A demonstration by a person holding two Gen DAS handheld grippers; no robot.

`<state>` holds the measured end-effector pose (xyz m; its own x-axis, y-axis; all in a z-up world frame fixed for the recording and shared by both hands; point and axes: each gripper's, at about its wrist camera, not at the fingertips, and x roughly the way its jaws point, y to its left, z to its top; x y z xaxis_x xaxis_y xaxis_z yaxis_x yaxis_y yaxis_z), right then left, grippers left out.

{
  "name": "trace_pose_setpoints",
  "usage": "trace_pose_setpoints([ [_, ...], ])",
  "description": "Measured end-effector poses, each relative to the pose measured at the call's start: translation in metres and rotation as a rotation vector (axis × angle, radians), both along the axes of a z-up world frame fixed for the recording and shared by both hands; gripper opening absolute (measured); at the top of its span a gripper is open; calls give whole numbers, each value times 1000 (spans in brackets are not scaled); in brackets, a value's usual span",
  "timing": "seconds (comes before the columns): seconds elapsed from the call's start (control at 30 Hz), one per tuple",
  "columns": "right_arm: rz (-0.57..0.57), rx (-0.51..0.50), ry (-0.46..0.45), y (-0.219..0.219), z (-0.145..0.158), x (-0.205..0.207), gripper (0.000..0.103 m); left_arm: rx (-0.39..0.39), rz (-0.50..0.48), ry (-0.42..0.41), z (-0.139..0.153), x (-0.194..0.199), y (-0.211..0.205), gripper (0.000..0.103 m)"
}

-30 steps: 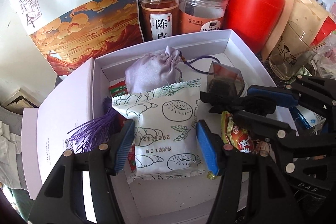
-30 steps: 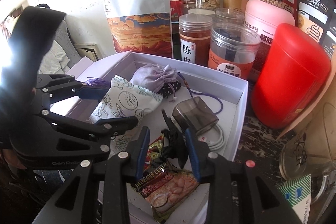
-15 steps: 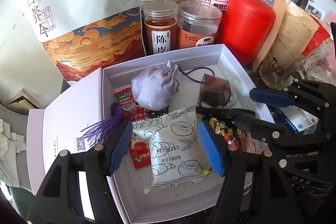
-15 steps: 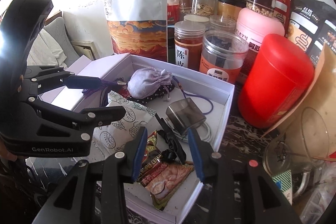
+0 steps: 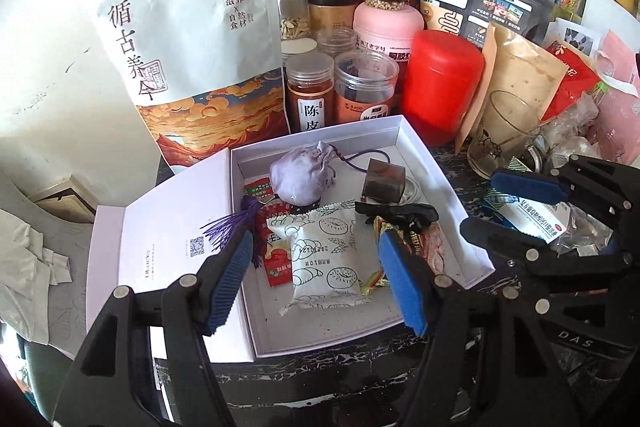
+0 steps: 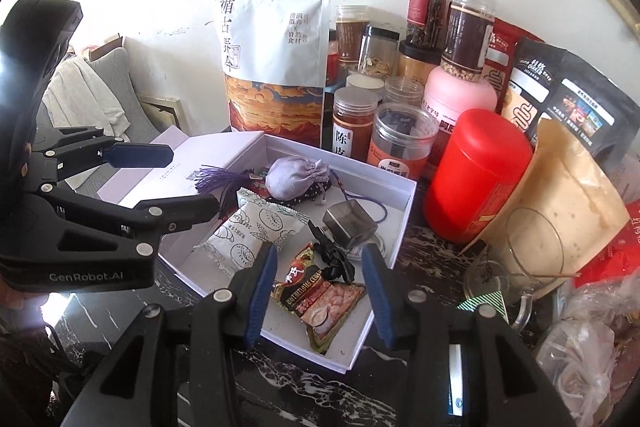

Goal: Organize objects

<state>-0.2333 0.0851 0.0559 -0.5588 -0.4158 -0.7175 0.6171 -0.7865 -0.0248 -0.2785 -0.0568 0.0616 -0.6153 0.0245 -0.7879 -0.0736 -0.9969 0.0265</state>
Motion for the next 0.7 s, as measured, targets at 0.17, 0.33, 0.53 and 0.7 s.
trace_pose_setpoints([
  [0.17,-2,-7,42,7,18,28,45,-5,10,37,21,30,1,65],
  [0.33,-7,-24,85,14,32,58,55,-7,9,74,38,62,6,65],
  [0.53,-19,-39,120,22,40,90,55,-19,16,108,51,100,11,65],
  [0.7,-47,-50,135,32,41,113,59,-27,34,129,56,127,13,71],
])
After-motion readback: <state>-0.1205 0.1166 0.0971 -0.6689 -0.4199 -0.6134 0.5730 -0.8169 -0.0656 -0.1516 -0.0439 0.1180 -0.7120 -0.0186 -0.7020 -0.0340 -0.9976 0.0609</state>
